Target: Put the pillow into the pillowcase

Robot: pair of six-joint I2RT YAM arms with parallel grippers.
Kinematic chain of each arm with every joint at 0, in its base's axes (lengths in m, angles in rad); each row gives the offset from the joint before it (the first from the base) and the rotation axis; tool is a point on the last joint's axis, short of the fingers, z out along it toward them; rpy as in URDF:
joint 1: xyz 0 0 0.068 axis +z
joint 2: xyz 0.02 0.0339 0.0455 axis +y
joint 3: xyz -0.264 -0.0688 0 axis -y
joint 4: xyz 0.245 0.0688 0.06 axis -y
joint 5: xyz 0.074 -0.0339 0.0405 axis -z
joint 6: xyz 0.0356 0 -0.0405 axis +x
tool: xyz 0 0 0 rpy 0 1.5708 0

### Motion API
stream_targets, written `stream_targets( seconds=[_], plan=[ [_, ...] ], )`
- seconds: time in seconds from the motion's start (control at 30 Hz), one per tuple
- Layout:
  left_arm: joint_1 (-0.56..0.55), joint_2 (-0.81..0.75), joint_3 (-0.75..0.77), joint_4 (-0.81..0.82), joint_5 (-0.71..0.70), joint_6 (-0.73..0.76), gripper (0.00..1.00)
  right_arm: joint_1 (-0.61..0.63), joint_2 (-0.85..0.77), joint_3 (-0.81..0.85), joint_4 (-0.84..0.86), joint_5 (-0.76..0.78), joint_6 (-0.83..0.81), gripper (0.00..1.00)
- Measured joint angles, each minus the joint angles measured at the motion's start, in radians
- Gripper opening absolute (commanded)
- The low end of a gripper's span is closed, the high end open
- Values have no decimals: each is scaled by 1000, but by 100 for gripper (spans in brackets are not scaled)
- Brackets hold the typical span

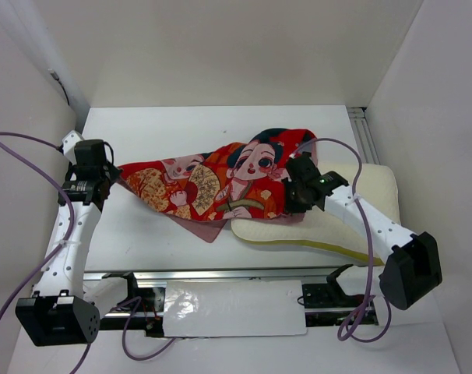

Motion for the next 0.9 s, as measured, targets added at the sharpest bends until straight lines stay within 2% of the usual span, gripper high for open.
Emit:
stream_targets(
  seconds=[0.03, 0.33, 0.43, 0.57, 0.7, 0.8, 0.9],
  plan=[
    [0, 0, 0, 0, 0, 0, 0, 0, 0, 0, 8, -12, -12, 0],
    [0, 2, 2, 0, 13, 0, 0, -13, -80, 47, 93, -97, -48, 0],
    [0, 10, 28, -7, 17, 2, 0, -16, -98, 143, 108, -17, -50, 0],
    [0, 28, 98, -18, 7, 3, 0, -20, -95, 284, 101, 190, -16, 0],
    [11, 59, 224, -56, -24, 10, 0, -55, -96, 392, 92, 375, 4, 0],
    [25, 107, 351, -95, -39, 29, 0, -98, -94, 476, 110, 415, -8, 0],
    [40, 233, 611, -101, -40, 51, 0, -137, -46, 597, 145, 401, -43, 0]
  ],
)
